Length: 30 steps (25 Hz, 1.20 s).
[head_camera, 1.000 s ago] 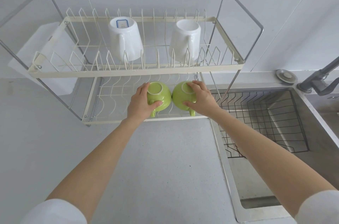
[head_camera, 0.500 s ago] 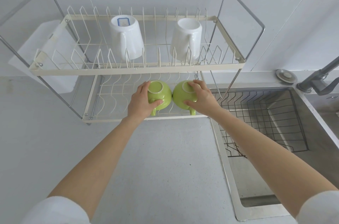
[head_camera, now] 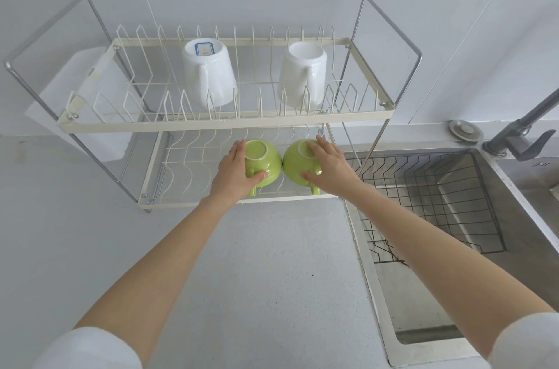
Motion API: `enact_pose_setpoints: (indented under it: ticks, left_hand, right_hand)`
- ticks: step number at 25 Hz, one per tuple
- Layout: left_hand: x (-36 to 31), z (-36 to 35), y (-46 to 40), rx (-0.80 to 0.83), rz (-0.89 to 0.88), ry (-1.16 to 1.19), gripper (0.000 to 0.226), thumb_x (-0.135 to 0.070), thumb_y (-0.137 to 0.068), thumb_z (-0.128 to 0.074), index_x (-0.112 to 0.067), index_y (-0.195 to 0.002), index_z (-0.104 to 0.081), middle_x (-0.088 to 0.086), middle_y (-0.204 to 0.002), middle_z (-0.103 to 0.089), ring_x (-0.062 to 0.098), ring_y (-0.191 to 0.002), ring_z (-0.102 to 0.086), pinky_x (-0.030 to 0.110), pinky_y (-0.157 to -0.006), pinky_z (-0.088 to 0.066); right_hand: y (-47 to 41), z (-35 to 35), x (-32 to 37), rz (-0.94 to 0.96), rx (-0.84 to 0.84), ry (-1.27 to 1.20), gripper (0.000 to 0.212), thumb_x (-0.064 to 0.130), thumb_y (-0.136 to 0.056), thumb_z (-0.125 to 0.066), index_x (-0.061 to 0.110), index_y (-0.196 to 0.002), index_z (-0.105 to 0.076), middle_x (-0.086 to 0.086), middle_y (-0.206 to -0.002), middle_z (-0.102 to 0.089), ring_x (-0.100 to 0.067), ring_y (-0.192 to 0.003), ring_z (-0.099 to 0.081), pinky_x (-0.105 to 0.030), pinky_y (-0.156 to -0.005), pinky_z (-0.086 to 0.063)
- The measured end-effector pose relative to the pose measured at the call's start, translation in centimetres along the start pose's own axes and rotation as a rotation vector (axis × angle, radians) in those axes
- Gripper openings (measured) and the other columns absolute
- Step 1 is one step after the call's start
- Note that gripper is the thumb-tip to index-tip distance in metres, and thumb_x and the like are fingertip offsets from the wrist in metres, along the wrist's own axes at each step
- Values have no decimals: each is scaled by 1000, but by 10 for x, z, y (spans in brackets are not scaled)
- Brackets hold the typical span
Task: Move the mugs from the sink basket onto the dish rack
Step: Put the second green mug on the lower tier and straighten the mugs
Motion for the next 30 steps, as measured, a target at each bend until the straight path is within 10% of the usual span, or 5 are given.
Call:
enact_pose_setpoints:
  ticks: [19,30]
  left_hand:
    - [-53,47,98,-161,-203,-547,62,-45,-86,-47,-17,-139,-30,6,-143,-41,27,-133,-35,42,-107,-29]
    - [-100,111,141,-336,-283,-554,54,-39,-89,-46,-15,-137,-35,6,-142,-44,28,-127,-43,39,-98,-37]
  right_hand:
    - [95,45,29,189,-87,214,72,37,-89,-54,21,-148,-15,-1,-159,-11,-23,-147,-5,-40,-121,-7]
    - [135,105,51,326,-284,237,58,35,-91,-51,24,-144,-28,3,-148,-39,-23,-128,-45,-36,-95,-42]
Point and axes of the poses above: each hand's wrist, its own y-axis away from the middle knuckle, its own z-axis out of the back of the hand, x = y × z, the point moved 2 cm from there along -y, towards the middle knuckle
